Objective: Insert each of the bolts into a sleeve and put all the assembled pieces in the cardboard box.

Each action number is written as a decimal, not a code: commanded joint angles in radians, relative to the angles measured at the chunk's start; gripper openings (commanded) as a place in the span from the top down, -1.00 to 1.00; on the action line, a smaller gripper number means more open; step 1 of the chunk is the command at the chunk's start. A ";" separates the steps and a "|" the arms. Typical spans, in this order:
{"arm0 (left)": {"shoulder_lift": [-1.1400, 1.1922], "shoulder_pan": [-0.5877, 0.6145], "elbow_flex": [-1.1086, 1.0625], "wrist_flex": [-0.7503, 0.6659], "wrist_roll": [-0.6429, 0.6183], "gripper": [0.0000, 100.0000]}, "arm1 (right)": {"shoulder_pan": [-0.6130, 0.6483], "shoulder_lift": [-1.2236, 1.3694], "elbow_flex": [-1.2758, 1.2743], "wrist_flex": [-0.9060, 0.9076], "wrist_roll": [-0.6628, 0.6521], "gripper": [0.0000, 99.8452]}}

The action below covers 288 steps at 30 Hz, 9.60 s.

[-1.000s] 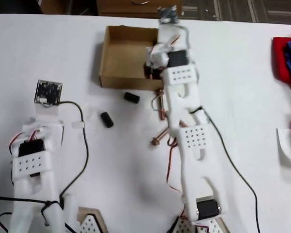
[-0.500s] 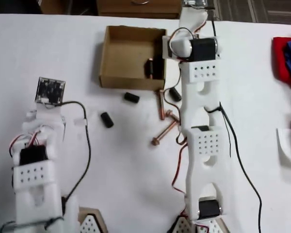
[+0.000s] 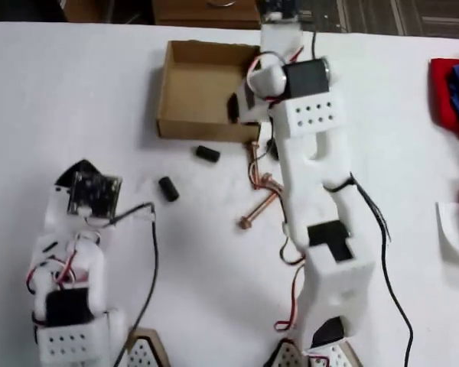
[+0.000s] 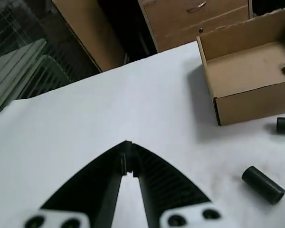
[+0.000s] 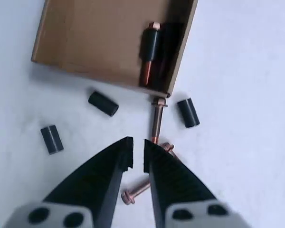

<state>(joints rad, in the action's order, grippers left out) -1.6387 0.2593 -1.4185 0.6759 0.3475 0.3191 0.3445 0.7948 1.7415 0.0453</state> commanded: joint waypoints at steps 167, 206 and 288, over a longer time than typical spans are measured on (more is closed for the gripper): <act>2.154 -0.620 2.023 1.054 -0.066 0.72 | -0.647 -0.812 -1.309 -0.325 -0.219 0.96; 2.449 -0.667 2.002 1.111 0.083 0.95 | -0.894 -0.809 -1.407 -0.394 -0.384 0.96; 2.153 -0.227 1.722 1.066 -1.346 0.41 | -0.461 -0.809 -1.316 -0.390 -0.157 0.95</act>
<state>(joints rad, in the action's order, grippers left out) 0.5171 0.0399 0.3015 1.7545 -0.9628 -0.1473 -0.4304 -0.5616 1.3564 -0.1174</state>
